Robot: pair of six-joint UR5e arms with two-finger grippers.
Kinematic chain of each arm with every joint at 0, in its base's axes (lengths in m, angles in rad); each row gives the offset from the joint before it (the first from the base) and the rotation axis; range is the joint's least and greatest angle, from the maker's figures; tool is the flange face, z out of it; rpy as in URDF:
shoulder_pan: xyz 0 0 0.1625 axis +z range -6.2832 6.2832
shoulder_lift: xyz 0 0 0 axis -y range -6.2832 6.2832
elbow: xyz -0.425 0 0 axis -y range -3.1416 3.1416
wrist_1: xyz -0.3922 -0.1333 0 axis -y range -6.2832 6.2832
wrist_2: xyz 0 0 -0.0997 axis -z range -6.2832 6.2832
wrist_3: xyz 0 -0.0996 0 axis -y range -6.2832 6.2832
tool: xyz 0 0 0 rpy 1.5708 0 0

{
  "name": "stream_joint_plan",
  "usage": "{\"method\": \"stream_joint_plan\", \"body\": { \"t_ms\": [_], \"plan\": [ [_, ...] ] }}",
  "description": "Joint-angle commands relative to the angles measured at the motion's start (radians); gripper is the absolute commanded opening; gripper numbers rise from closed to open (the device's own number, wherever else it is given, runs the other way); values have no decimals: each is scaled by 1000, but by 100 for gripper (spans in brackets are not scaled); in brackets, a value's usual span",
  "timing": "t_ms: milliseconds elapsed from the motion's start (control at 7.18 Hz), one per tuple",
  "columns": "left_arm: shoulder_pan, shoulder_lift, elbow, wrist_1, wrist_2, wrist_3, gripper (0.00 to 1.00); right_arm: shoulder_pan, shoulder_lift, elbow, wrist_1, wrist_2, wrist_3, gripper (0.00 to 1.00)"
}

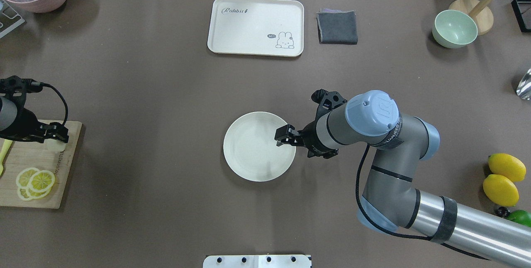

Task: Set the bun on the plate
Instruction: 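Slide the white plate centerward with the right gripper while the left reaches the bun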

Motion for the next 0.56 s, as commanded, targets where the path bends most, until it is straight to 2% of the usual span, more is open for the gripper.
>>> {"method": "stream_joint_plan", "body": {
  "t_ms": [0, 139, 279, 418],
  "plan": [
    [1, 1, 0, -1, -1, -3, 54, 0, 0, 0, 1, -2, 0, 100],
    [1, 1, -3, -10, -1, -8, 51, 0, 0, 0, 1, -2, 0, 100],
    [1, 1, 0, -41, -2, -25, 42, 2, -1, 0, -1, 0, -3, 100],
    [3, -2, -2, -46, -4, -26, 41, 12, -1, 2, 1, 0, -8, 100]
  ]
}}
